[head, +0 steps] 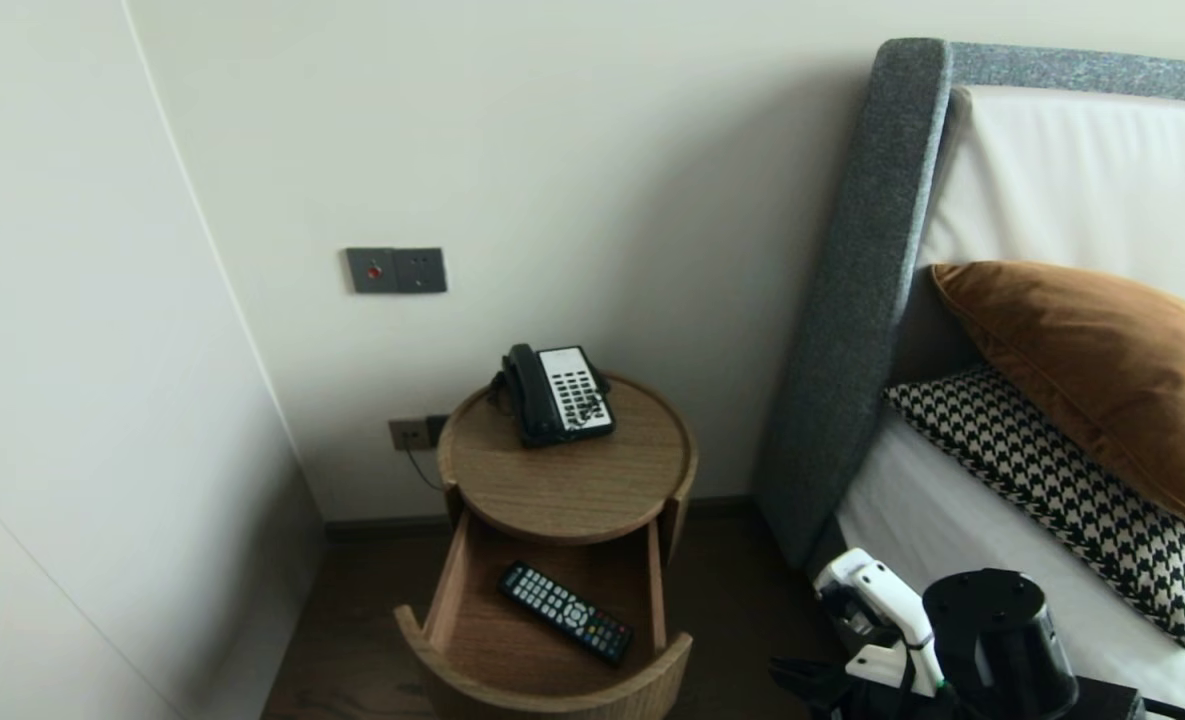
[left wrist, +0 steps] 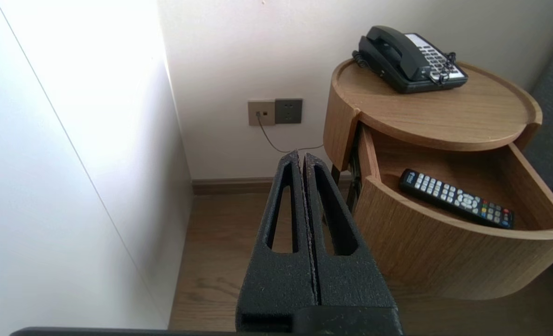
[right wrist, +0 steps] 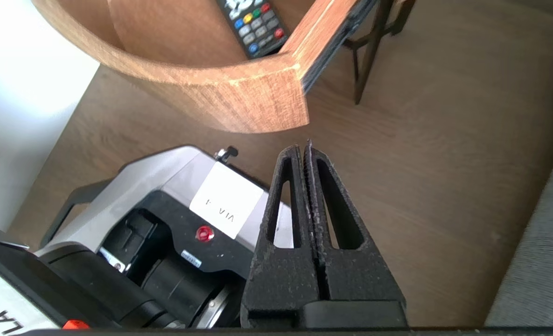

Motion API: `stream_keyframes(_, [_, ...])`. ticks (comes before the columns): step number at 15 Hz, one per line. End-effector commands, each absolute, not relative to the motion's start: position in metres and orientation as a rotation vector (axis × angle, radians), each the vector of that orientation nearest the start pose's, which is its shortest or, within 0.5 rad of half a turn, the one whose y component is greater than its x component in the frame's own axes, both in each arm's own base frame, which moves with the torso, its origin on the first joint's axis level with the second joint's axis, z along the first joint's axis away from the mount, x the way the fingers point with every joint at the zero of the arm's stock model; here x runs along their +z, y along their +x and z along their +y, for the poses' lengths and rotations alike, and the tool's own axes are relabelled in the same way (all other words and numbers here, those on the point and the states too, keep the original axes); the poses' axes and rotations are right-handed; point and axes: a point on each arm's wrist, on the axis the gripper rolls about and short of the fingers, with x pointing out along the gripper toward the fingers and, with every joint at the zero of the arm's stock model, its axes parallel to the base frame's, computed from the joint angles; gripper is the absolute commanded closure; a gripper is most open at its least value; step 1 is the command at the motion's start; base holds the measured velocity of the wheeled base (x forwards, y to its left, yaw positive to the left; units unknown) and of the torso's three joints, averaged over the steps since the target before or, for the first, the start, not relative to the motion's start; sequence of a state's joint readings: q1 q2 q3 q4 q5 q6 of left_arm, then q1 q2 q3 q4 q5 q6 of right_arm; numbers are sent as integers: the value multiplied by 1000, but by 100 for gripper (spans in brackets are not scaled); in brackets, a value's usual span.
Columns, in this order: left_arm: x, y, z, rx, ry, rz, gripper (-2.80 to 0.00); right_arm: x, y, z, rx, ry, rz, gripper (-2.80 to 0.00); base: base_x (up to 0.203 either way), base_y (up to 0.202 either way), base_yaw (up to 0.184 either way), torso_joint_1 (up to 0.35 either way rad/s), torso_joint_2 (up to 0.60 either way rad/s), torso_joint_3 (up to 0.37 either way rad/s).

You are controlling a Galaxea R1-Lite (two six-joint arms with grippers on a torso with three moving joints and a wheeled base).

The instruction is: Close the nightstand drawer

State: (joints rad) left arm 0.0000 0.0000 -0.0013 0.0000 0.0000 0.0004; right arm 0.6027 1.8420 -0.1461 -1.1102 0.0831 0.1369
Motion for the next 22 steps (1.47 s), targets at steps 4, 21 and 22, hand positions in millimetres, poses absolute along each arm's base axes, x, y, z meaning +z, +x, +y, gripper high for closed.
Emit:
stream_keyframes(4, [76, -23, 0, 0, 0, -1, 0, 15, 192, 147, 654, -62, 704, 0, 0, 0, 0, 0, 0, 0])
stream_keyframes(21, [76, -23, 0, 0, 0, -2, 0, -26, 234, 187, 684, -77, 683, 0, 0, 0, 0, 0, 0, 0])
stream_keyframes(22, [76, -23, 0, 0, 0, -2, 0, -29, 237, 188, 680, -77, 685, 0, 0, 0, 0, 0, 0, 0])
